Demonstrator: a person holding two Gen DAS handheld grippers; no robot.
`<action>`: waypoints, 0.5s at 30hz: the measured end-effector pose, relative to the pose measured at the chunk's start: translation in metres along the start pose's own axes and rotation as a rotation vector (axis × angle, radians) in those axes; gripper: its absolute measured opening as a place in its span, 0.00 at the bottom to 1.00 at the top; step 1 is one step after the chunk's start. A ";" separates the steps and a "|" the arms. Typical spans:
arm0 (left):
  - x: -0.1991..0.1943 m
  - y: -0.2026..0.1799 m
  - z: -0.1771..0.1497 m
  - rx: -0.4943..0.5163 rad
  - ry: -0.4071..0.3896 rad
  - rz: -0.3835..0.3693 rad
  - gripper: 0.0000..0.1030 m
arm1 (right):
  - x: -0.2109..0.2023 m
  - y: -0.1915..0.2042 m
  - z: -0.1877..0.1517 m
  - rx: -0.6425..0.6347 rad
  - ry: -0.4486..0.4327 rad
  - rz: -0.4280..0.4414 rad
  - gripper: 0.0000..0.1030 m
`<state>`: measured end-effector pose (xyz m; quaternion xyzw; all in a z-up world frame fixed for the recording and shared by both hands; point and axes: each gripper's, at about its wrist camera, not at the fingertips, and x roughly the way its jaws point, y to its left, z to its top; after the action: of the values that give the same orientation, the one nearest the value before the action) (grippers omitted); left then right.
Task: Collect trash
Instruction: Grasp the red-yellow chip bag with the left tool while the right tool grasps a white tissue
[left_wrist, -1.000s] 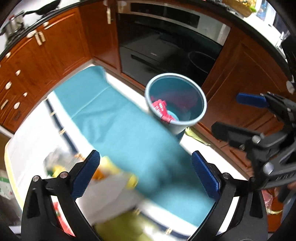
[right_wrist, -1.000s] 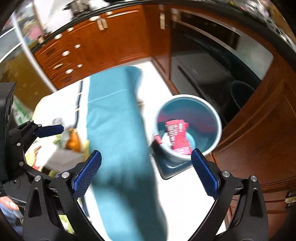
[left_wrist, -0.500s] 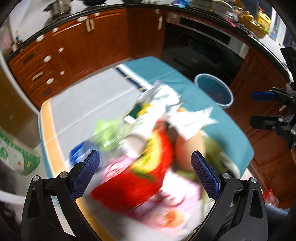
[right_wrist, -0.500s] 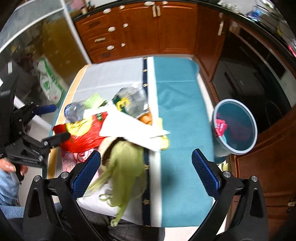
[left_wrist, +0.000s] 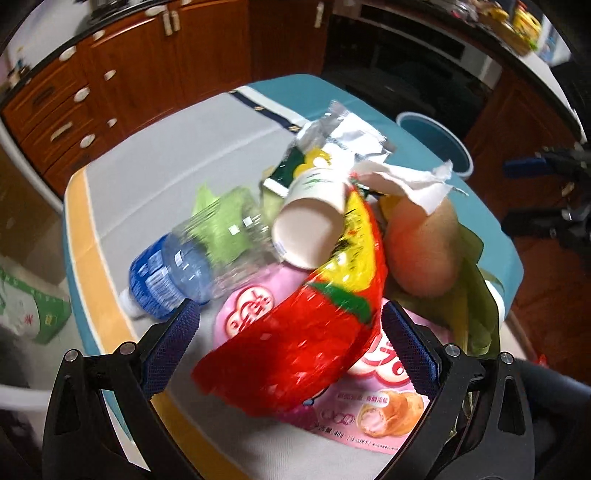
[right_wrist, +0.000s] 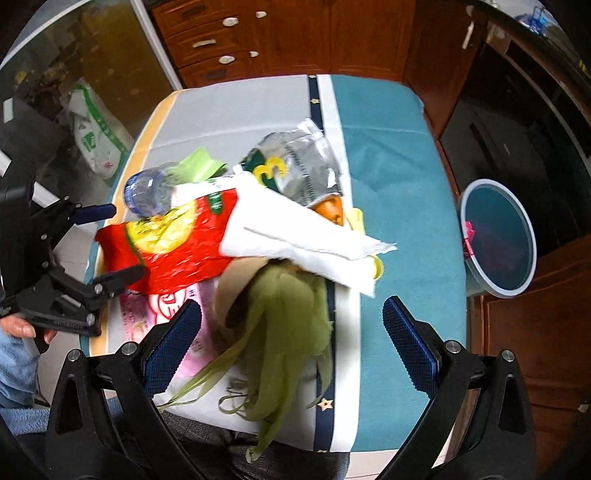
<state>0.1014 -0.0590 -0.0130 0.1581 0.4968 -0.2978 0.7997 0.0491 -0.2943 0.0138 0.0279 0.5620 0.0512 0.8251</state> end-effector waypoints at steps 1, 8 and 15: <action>0.002 -0.003 0.002 0.012 0.001 -0.001 0.96 | 0.001 -0.002 0.002 0.003 0.000 -0.005 0.92; 0.014 -0.018 0.010 0.061 0.021 -0.041 0.96 | 0.022 0.006 0.036 -0.030 0.017 0.013 0.92; 0.008 -0.017 0.008 0.026 -0.004 -0.085 0.88 | 0.062 0.023 0.055 -0.104 0.080 0.019 0.92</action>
<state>0.0988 -0.0786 -0.0160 0.1465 0.4978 -0.3381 0.7851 0.1218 -0.2634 -0.0207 -0.0120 0.5907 0.0893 0.8019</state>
